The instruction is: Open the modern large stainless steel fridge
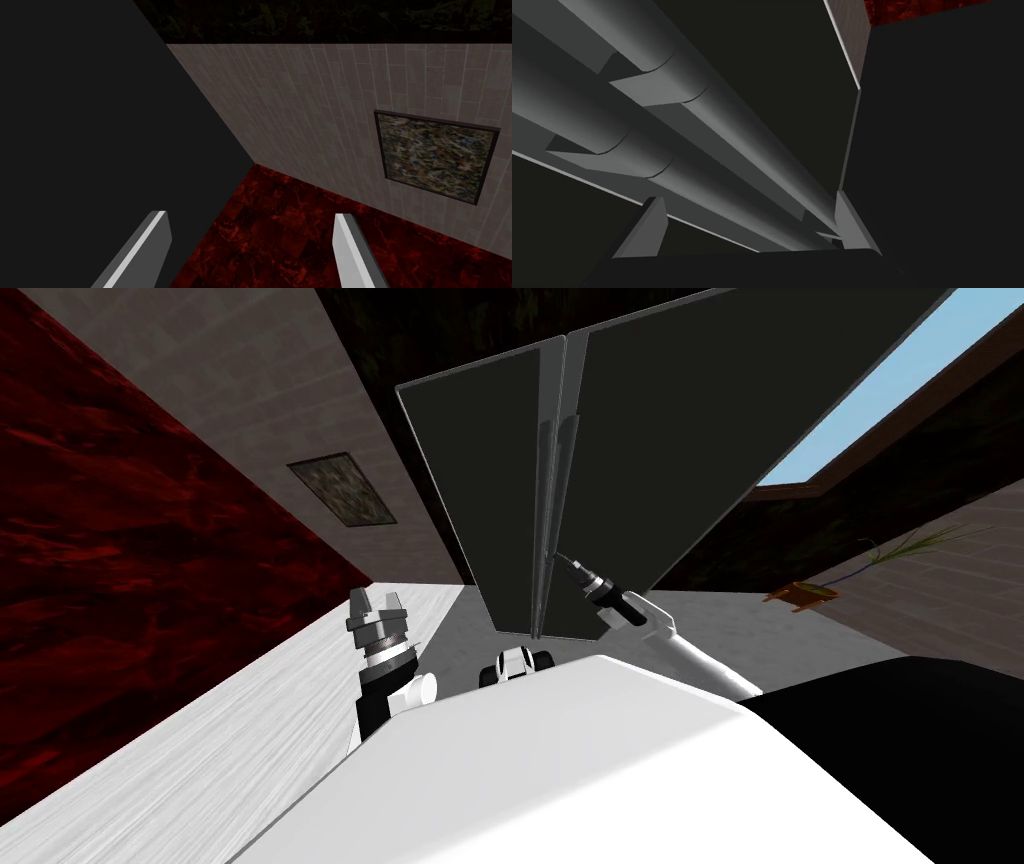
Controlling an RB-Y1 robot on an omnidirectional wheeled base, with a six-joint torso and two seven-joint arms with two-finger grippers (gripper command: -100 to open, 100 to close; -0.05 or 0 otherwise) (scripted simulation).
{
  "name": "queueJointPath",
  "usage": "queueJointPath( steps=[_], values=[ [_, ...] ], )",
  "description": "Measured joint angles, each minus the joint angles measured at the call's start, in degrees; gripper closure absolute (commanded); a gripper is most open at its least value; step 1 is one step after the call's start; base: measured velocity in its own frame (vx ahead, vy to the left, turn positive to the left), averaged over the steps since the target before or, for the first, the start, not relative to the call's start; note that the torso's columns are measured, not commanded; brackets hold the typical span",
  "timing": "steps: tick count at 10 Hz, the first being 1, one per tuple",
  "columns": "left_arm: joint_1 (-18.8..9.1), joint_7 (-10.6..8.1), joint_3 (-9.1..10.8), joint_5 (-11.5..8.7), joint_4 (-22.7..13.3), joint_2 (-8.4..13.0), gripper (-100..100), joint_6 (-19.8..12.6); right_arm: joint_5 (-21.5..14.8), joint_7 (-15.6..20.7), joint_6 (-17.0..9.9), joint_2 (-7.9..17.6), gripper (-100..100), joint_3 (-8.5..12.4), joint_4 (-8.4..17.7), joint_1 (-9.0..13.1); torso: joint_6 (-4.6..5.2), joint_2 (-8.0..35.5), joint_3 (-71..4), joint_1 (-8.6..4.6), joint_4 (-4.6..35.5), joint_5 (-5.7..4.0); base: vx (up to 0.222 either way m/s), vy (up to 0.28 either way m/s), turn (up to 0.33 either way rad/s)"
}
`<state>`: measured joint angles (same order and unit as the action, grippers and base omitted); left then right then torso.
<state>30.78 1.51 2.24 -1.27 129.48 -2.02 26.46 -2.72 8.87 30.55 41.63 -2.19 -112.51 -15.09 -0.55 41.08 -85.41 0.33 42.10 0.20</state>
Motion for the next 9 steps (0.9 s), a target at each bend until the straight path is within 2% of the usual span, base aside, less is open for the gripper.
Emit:
queueJointPath(
  steps=[4, 9],
  values=[
    [0.00, 0.00, 0.00, 0.00, 0.00, 0.00, 0, 0.00, -0.58, -0.50, -1.33, 7.02, -100, 4.52, -1.10, -0.58, 0.55, 1.36, 0.94, -0.31, 0.23, -0.20, 0.086, 0.056, -0.179],
    [-0.01, 0.00, 0.00, 0.00, 0.00, 0.01, 0, 0.00, -1.37, -0.94, -1.90, 14.53, -100, 8.12, -1.11, -1.31, 0.49, 0.97, 0.64, -0.34, 0.17, -0.15, 0.052, 0.057, -0.199]
  ],
)
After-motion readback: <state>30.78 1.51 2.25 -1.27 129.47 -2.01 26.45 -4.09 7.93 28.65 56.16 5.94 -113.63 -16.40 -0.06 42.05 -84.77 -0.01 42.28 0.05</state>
